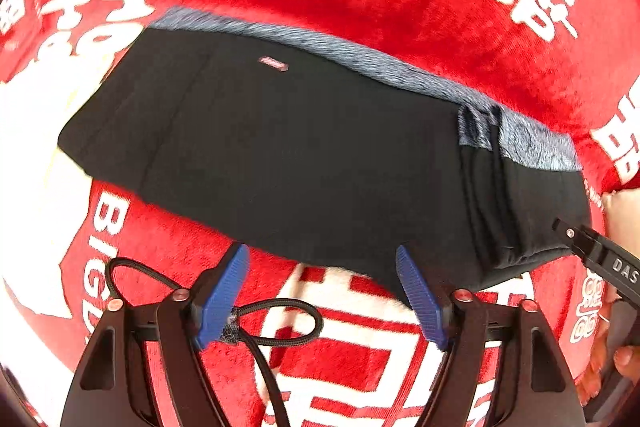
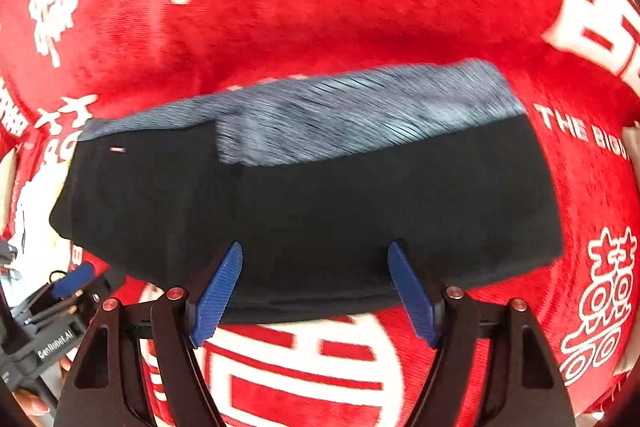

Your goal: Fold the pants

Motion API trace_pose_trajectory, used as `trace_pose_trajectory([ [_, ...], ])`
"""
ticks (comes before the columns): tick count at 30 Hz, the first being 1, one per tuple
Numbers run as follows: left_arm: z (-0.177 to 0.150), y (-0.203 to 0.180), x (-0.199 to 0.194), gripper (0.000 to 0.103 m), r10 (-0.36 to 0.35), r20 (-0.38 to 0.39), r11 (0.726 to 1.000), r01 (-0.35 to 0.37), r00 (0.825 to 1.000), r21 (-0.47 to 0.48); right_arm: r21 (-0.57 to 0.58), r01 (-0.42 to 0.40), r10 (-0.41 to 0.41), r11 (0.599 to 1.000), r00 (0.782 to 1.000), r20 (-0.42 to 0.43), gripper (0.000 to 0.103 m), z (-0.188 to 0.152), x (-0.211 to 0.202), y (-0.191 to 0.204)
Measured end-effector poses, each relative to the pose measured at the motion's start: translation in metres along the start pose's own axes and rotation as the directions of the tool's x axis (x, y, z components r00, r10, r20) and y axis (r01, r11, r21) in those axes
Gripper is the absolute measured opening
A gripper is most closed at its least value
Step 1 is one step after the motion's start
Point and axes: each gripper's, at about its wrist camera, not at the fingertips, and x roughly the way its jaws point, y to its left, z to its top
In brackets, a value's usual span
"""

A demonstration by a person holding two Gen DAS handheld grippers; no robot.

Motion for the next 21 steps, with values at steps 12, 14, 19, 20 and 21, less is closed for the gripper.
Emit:
trace_pose_trajectory([
  [12,-0.014,0.089,-0.004,0.094,-0.026,-0.004,0.959,0.024,1.0,-0.283,-0.314,0.117,-0.147,0.942,0.986,-0.074,0.098,-0.017,0.057,0.067],
  [14,-0.015,0.099,-0.004,0.094,-0.025,-0.003,0.948,0.023,1.0,-0.317,-0.309,0.123,-0.152,0.943,0.986,-0.073,0.098,-0.018,0.059,0.07],
  [19,-0.006,0.115,-0.007,0.094,-0.049,0.034,0.928,0.058,0.998,-0.368,-0.275,0.117,-0.148,0.954,0.984,-0.097,0.098,-0.013,0.058,0.071],
  [20,-0.003,0.118,-0.007,0.094,-0.054,0.043,0.924,0.067,0.998,-0.376,-0.272,0.115,-0.147,0.955,0.984,-0.1,0.098,-0.011,0.056,0.071],
  [21,0.001,0.121,-0.007,0.094,-0.058,0.053,0.921,0.074,0.997,-0.383,-0.269,0.111,-0.143,0.957,0.985,-0.101,0.098,-0.009,0.054,0.07],
])
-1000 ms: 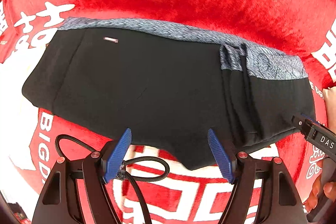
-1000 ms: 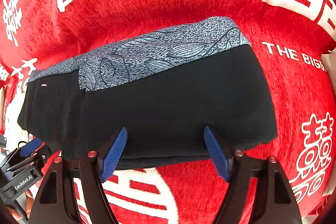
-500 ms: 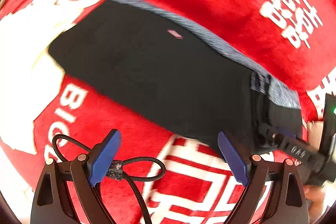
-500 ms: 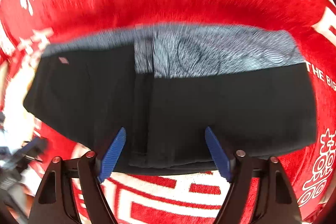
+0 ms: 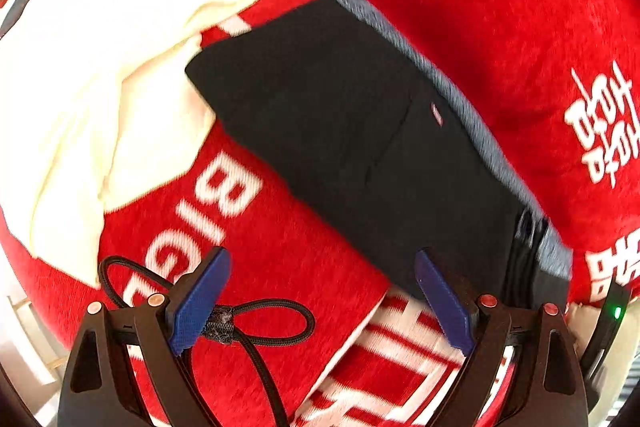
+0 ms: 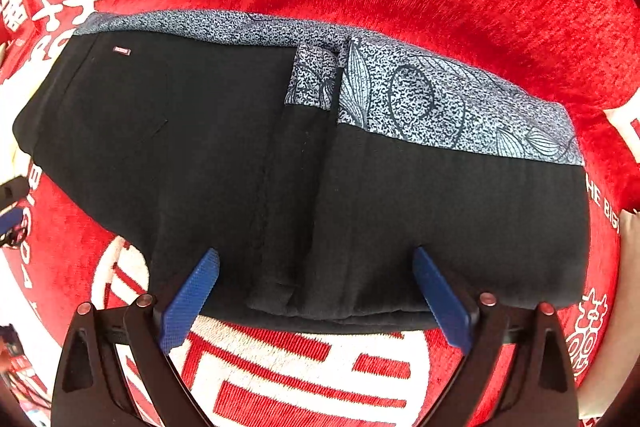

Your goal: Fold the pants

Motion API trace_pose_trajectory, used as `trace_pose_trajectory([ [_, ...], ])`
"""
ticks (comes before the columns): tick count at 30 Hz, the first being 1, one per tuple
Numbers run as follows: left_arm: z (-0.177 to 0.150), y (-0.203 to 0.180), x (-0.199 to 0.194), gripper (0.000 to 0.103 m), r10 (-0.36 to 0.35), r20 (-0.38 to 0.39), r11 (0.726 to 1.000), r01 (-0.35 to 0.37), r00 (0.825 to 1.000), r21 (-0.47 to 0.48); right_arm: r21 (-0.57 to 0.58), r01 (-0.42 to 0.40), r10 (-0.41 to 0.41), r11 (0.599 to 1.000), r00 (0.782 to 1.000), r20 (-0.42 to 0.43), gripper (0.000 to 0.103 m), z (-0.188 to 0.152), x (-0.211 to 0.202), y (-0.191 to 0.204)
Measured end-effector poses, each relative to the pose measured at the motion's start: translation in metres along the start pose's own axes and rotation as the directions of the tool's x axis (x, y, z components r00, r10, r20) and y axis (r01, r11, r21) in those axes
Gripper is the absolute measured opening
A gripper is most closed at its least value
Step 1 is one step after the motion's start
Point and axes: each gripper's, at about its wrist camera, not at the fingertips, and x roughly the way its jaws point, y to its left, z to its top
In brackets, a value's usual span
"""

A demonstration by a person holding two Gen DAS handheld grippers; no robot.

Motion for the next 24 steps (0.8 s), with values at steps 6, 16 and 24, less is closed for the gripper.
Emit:
trace_pose_trajectory([
  [6,0.015,0.009,0.009,0.094,-0.068,-0.003,0.996,0.068,0.998,-0.051,-0.033,0.014,-0.014,0.999,1.0,0.005,0.098,-0.01,-0.001,0.005],
  [16,0.037,0.013,0.01,0.094,-0.232,0.058,0.97,0.235,0.971,-0.059,-0.01,0.011,-0.011,1.0,1.0,0.001,0.098,-0.007,0.003,0.005],
  [24,0.029,0.011,0.015,0.094,-0.211,0.104,0.976,0.215,0.972,-0.036,0.002,0.019,-0.019,1.0,1.0,0.0,0.098,-0.007,0.005,0.007],
])
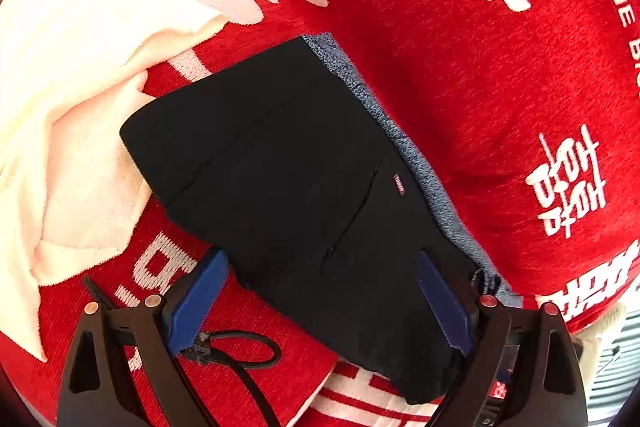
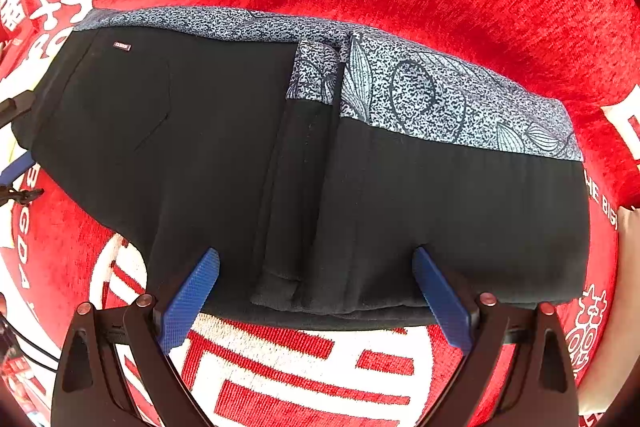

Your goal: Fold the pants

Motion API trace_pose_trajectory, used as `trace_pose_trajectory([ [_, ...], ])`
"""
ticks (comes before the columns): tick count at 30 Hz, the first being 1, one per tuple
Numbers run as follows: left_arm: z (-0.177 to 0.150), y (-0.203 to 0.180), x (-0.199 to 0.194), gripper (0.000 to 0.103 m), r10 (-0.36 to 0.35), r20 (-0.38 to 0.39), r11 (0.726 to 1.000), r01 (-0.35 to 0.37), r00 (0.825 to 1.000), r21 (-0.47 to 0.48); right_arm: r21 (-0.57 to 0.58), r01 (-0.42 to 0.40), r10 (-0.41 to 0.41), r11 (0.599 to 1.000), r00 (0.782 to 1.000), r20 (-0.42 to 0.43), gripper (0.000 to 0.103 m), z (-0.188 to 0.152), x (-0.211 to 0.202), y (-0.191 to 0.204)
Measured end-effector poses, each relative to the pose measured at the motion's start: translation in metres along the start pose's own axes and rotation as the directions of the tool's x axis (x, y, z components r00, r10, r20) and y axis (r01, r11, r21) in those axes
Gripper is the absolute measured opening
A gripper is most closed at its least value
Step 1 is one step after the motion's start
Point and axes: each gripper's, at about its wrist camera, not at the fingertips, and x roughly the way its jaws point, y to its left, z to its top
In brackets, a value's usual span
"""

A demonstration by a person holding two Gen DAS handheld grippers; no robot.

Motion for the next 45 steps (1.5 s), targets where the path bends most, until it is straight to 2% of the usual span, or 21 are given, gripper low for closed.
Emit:
trace_pose_trajectory([
  [3,0.0,0.0,-0.007,0.094,0.005,0.012,1.0,-0.005,1.0,-0.028,0.001,-0.003,0.003,1.0,1.0,-0.003,0.098,0.001,0.0,-0.001],
  [6,0.0,0.006,-0.014,0.094,-0.102,0.026,0.99,0.104,0.994,-0.092,-0.003,-0.007,0.007,1.0,1.0,-0.005,0.098,0.001,0.0,-0.001],
  [7,0.001,0.012,-0.018,0.094,-0.154,0.026,0.981,0.156,0.988,-0.116,-0.004,-0.007,0.007,1.0,1.0,-0.005,0.098,0.001,0.0,-0.002],
  [10,0.004,0.025,-0.021,0.094,-0.309,0.027,0.929,0.308,0.951,-0.208,-0.004,-0.006,0.006,1.0,1.0,-0.004,0.098,0.002,0.0,-0.002],
  [11,0.004,0.028,-0.022,0.094,-0.347,0.03,0.909,0.343,0.938,-0.237,-0.003,-0.006,0.006,1.0,1.0,-0.003,0.098,0.002,0.0,-0.002],
  [12,0.005,0.03,-0.022,0.094,-0.357,0.033,0.9,0.353,0.934,-0.255,-0.002,-0.007,0.007,1.0,1.0,-0.001,0.098,0.002,0.0,-0.002],
  [14,0.006,0.031,-0.028,0.094,-0.316,0.032,0.917,0.314,0.948,-0.247,-0.004,-0.008,0.008,1.0,1.0,0.001,0.098,0.002,0.0,-0.002],
  [16,0.008,0.026,-0.033,0.094,-0.216,0.034,0.955,0.219,0.976,-0.202,-0.005,-0.009,0.009,1.0,1.0,0.003,0.098,0.001,0.0,-0.001],
  [17,0.009,0.019,-0.035,0.094,-0.105,0.034,0.983,0.108,0.994,-0.148,-0.003,-0.01,0.01,1.0,1.0,0.005,0.098,0.001,0.0,-0.001],
  [18,0.01,0.015,-0.035,0.094,-0.023,0.034,0.994,0.027,0.999,-0.105,-0.003,-0.011,0.012,1.0,1.0,0.006,0.098,0.001,0.0,-0.002],
  [20,0.009,0.006,-0.034,0.094,0.127,0.05,0.992,-0.128,0.991,0.008,-0.002,-0.011,0.011,1.0,1.0,0.008,0.098,0.001,0.0,-0.002],
  [21,0.008,0.005,-0.031,0.094,0.143,0.044,0.989,-0.144,0.989,0.027,-0.001,-0.011,0.011,1.0,1.0,0.008,0.098,0.0,0.0,-0.001],
  [23,0.007,0.009,-0.024,0.094,0.115,0.019,0.993,-0.116,0.993,0.019,0.0,-0.012,0.012,1.0,1.0,0.007,0.098,0.001,0.0,-0.001],
  [26,0.007,0.018,-0.011,0.094,0.049,0.007,0.998,-0.048,0.999,-0.051,-0.002,-0.015,0.015,1.0,1.0,0.009,0.098,0.001,0.0,-0.001],
  [29,0.011,0.015,-0.006,0.094,0.027,0.052,0.998,-0.024,0.998,-0.063,-0.006,-0.016,0.016,1.0,1.0,0.011,0.098,0.0,0.0,-0.002],
  [33,0.014,0.011,0.0,0.094,-0.023,0.057,0.996,0.028,0.998,-0.088,-0.007,-0.014,0.014,1.0,1.0,0.015,0.098,-0.001,0.0,-0.002],
  [35,0.018,0.009,-0.007,0.094,-0.11,0.079,0.985,0.12,0.991,-0.127,-0.004,-0.013,0.013,1.0,1.0,0.014,0.098,-0.001,0.0,-0.002],
  [37,0.023,0.008,-0.015,0.094,-0.212,0.117,0.961,0.229,0.97,-0.155,0.001,-0.016,0.016,1.0,1.0,0.015,0.098,0.0,0.0,-0.002],
  [38,0.024,0.006,-0.014,0.094,-0.214,0.119,0.961,0.231,0.97,-0.152,0.001,-0.015,0.015,1.0,1.0,0.015,0.098,0.0,0.0,-0.002],
  [42,0.025,0.004,0.004,0.094,-0.121,0.075,0.982,0.13,0.99,-0.138,0.003,-0.014,0.014,1.0,1.0,0.011,0.098,0.0,0.0,-0.001],
  [45,0.023,-0.009,0.014,0.094,-0.013,0.043,0.996,0.017,0.999,-0.092,0.005,-0.017,0.017,1.0,1.0,0.013,0.098,0.0,0.0,-0.002],
])
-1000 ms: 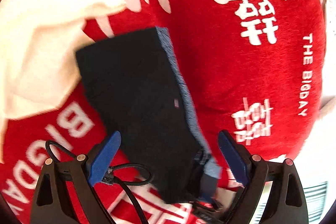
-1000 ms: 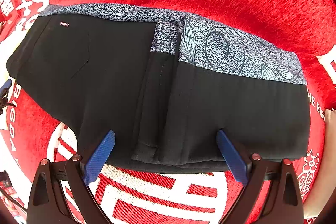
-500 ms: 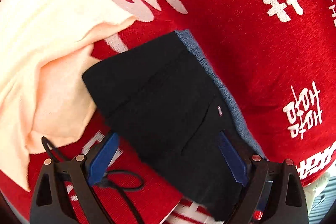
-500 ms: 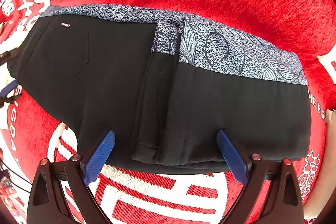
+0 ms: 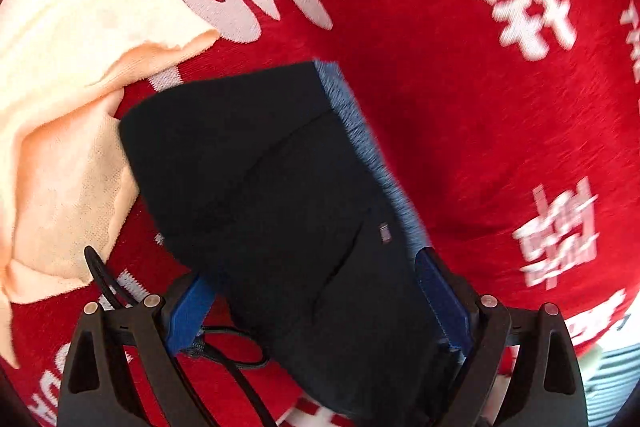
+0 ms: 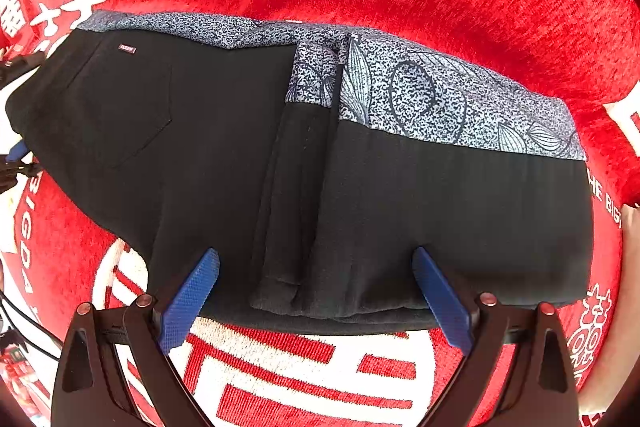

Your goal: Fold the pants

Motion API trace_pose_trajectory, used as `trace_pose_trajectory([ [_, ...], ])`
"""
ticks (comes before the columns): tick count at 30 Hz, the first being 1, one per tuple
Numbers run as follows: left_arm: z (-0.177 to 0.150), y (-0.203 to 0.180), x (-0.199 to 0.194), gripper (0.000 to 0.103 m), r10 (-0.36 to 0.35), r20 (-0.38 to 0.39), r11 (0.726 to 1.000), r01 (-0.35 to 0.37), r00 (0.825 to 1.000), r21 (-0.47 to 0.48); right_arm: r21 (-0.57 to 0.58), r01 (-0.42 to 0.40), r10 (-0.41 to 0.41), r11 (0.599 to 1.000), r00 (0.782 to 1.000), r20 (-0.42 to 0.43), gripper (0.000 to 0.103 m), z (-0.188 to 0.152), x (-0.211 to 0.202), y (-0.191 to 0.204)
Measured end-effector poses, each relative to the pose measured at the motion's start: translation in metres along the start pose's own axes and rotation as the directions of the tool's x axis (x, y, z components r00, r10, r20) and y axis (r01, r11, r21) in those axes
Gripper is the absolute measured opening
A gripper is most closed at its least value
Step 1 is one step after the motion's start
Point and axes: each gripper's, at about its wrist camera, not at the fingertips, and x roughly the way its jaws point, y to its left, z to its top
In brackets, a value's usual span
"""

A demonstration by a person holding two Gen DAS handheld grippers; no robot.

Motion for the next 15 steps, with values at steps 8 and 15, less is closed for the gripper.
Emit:
trace_pose_trajectory([
  [8,-0.007,-0.018,0.009,0.031,0.302,0.002,0.944,-0.299,0.953,0.137,0.031,-0.058,0.057,0.998,0.998,0.016,0.098,0.015,-0.024,-0.011],
  [15,-0.043,-0.071,0.004,0.028,0.415,0.181,0.77,-0.451,0.891,0.451,0.041,-0.281,0.28,0.959,0.96,0.03,0.099,0.081,-0.065,-0.01],
])
